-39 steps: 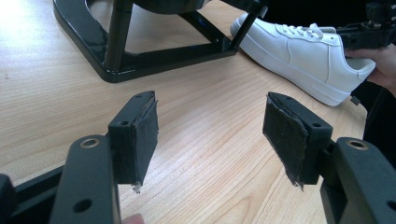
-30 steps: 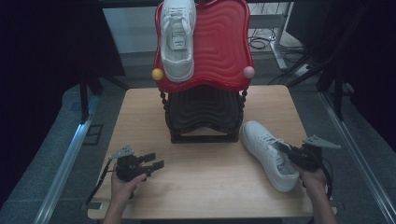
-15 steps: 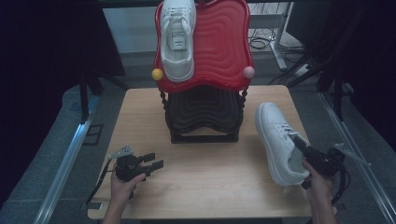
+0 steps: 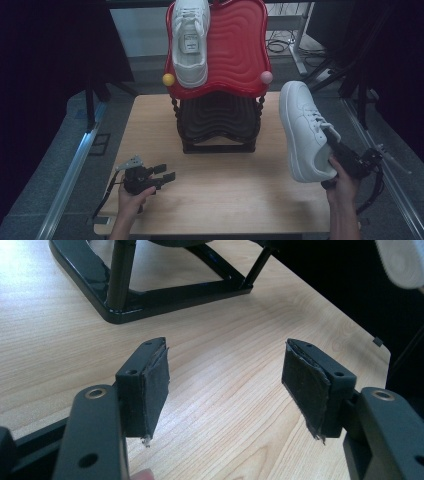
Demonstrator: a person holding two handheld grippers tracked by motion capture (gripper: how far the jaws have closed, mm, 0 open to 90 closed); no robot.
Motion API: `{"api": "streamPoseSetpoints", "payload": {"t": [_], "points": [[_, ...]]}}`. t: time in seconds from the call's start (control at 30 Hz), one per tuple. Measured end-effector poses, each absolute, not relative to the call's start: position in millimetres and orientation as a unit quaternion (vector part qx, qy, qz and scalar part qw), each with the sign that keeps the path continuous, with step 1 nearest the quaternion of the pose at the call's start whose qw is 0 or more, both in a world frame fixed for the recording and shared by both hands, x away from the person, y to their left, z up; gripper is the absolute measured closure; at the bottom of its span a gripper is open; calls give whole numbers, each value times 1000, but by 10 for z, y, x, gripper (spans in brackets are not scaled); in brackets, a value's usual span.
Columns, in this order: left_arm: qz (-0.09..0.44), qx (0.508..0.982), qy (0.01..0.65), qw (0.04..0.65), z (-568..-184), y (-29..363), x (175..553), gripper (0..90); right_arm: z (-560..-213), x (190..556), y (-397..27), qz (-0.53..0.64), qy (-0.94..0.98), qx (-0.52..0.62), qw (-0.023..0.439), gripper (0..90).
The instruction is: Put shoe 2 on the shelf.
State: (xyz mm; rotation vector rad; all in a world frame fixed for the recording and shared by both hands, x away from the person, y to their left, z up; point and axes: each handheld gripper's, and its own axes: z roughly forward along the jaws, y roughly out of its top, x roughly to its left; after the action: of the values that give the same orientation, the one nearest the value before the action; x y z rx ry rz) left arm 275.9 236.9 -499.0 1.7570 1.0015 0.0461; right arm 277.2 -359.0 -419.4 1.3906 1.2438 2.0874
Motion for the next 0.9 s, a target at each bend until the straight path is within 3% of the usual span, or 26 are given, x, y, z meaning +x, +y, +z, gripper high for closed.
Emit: {"api": "streamPoseSetpoints", "payload": {"t": [0.37,0.9], "points": [[17,741,416,527,-5009,2355,2770,357,-3741,2829,-3493,748,411,484,194,821],[15,739,416,529,-5001,2363,2764,356,-2772,3010,-3344,753,398,473,226,821]]}}
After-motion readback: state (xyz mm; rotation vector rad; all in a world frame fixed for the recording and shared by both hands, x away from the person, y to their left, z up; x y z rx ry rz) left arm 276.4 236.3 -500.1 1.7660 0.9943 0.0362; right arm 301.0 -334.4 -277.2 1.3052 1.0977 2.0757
